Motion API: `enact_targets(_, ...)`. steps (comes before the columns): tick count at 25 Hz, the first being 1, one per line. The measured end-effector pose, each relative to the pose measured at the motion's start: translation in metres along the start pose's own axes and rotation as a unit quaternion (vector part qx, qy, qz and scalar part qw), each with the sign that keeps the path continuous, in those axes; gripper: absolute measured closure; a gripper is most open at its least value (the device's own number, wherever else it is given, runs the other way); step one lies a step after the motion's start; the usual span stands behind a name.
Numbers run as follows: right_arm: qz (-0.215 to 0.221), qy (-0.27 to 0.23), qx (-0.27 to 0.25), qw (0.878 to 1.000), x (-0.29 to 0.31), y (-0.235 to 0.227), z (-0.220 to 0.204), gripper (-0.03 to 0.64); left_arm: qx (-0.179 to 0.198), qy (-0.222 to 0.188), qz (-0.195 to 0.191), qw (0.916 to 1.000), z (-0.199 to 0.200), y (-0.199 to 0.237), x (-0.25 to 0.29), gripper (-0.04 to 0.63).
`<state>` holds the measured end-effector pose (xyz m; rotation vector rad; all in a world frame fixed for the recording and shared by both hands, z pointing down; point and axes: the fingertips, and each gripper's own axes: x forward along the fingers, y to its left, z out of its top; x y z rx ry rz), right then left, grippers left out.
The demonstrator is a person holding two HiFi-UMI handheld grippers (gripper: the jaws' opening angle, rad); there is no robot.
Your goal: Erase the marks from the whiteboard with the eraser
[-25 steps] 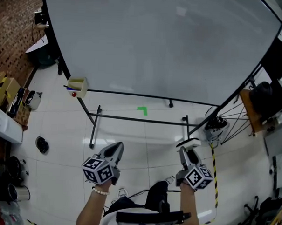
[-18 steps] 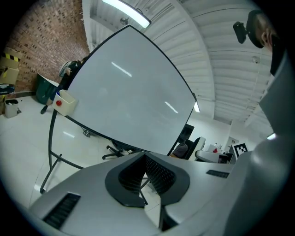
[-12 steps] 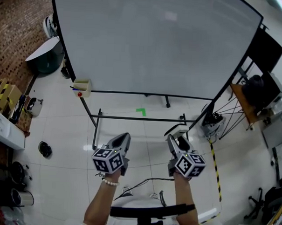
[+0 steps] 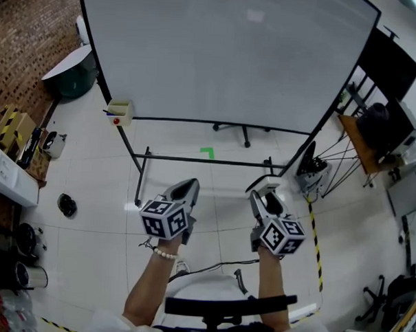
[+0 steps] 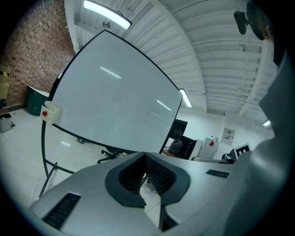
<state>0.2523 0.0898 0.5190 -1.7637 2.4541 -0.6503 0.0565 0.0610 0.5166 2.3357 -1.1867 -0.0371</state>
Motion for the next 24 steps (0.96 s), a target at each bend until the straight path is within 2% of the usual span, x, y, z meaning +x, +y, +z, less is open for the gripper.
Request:
enact_targets(7, 0.014, 0.012, -0.005, 1.0, -0.008, 0.003, -0.004, 0.367, -0.007, -0.003, 0.011, 0.9999, -0.008, -0.01, -0.01, 0.607)
enact_targets(24, 0.033, 0.013, 0.006, 0.999, -0.003, 0.006, -0.004, 0.367, -0.024, -0.013, 0.031, 0.9991, -0.009, 0.0, -0.021, 0.607)
